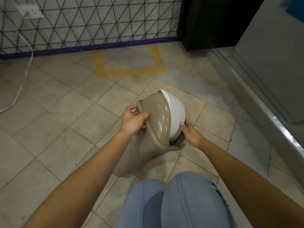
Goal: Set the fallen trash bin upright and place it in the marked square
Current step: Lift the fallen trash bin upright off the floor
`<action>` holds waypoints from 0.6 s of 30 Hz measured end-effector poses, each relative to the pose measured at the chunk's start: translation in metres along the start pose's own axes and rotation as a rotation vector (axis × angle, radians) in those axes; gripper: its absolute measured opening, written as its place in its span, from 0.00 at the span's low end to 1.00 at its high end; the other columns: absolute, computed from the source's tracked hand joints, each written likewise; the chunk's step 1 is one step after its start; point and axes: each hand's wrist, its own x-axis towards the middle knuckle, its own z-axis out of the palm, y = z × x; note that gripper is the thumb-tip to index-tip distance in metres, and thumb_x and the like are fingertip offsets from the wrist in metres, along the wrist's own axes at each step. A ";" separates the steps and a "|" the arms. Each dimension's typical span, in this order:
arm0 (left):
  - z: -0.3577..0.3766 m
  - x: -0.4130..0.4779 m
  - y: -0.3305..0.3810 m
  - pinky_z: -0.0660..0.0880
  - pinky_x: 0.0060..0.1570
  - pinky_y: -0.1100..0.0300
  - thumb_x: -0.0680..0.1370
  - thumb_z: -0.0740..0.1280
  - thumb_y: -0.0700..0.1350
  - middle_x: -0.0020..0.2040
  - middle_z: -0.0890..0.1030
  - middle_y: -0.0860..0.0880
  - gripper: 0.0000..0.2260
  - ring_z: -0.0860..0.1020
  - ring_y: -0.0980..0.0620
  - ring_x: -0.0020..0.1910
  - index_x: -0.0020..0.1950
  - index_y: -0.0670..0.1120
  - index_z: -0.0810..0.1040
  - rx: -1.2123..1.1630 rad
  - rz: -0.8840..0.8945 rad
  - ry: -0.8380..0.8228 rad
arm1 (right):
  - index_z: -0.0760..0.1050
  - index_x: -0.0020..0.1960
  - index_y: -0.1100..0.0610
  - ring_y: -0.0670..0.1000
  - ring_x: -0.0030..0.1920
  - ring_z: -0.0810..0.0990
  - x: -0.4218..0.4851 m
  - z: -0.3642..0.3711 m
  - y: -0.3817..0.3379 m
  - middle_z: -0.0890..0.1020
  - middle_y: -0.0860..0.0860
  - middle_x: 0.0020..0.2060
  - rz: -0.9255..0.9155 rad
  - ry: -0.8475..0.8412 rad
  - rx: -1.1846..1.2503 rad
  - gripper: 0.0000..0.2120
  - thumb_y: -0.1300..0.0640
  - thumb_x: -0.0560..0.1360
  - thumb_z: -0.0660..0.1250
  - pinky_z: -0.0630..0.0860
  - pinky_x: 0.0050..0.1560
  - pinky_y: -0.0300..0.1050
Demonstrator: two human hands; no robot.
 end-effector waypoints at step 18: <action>-0.047 0.009 0.001 0.78 0.47 0.53 0.74 0.64 0.37 0.44 0.79 0.43 0.23 0.77 0.51 0.39 0.69 0.44 0.70 -0.052 0.012 -0.038 | 0.67 0.66 0.57 0.48 0.47 0.78 -0.012 -0.016 -0.022 0.78 0.49 0.48 0.022 -0.076 0.079 0.34 0.39 0.68 0.69 0.77 0.40 0.41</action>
